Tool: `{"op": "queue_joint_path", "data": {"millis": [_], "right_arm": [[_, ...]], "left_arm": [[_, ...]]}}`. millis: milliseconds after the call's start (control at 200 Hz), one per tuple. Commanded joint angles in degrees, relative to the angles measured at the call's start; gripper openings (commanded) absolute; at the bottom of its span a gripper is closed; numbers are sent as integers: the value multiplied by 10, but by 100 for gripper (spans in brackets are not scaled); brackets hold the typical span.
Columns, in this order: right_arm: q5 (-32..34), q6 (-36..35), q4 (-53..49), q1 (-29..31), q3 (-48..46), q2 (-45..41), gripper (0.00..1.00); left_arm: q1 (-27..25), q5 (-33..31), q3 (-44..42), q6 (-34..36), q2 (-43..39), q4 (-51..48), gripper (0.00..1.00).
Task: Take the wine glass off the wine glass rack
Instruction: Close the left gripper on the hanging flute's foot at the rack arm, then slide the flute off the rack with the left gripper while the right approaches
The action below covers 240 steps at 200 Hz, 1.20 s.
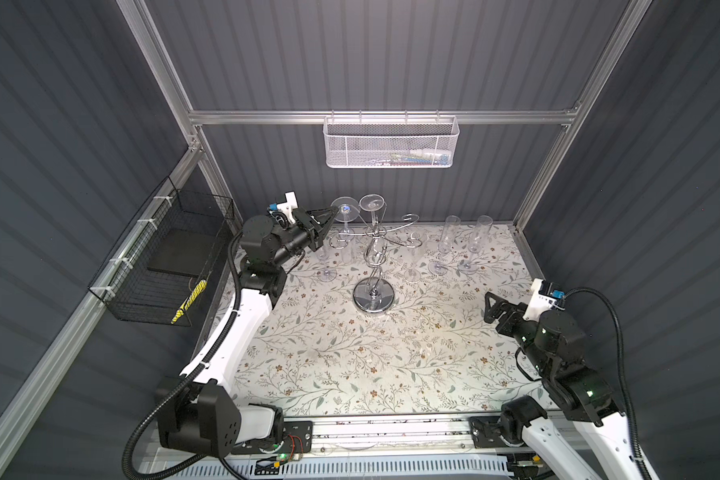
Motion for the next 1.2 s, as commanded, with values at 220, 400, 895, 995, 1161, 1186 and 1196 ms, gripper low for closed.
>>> {"op": "queue_joint_path", "data": {"millis": [220, 400, 895, 995, 1161, 1186, 1196], "right_arm": [[-68, -6, -21, -1, 74, 7, 99], [-157, -26, 18, -1, 131, 46, 99], [-466, -21, 63, 1, 425, 324, 97], [-524, 0, 83, 3, 467, 365, 94], [-544, 27, 72, 10, 521, 419, 89], [-546, 28, 64, 10, 528, 423, 89], [-549, 28, 57, 11, 532, 425, 88]], "left_arm": [[-3, -163, 20, 193, -141, -228, 0], [-3, -206, 60, 310, -168, -300, 0], [-35, -54, 150, 760, -127, -319, 0], [-72, -45, 164, 841, -116, -335, 0], [-120, -29, 174, 922, -107, -322, 0], [-130, -28, 177, 934, -105, -322, 0], [-134, -28, 179, 941, -104, -322, 0]]}}
